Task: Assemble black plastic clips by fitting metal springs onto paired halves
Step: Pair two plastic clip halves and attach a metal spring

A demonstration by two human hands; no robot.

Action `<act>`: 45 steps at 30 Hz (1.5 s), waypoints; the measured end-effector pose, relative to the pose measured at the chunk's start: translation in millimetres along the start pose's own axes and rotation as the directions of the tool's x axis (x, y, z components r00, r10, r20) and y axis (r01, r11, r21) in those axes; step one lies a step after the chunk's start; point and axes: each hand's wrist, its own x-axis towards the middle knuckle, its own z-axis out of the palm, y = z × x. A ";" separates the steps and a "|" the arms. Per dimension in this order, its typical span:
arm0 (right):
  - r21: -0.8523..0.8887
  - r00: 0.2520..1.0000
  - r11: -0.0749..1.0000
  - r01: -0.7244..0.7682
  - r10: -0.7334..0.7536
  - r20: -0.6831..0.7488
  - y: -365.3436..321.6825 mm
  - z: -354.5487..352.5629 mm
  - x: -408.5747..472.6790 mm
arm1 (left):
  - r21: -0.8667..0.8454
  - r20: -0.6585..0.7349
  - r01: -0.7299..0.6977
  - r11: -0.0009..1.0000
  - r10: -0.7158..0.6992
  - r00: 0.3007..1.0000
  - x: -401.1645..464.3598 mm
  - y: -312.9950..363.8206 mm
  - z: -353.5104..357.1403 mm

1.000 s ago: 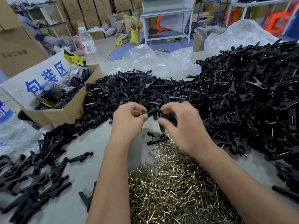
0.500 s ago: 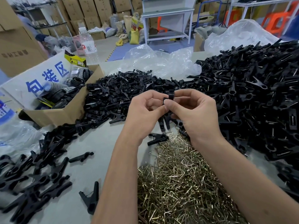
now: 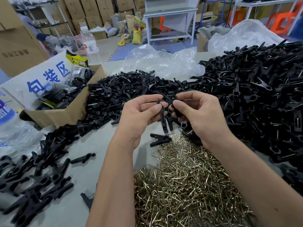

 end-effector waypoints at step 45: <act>-0.131 0.976 0.989 0.072 -0.042 0.214 -6.6 -15.5 5.0 | -0.006 0.057 0.002 1.000 -0.002 0.998 -6.7 2.5 -5.8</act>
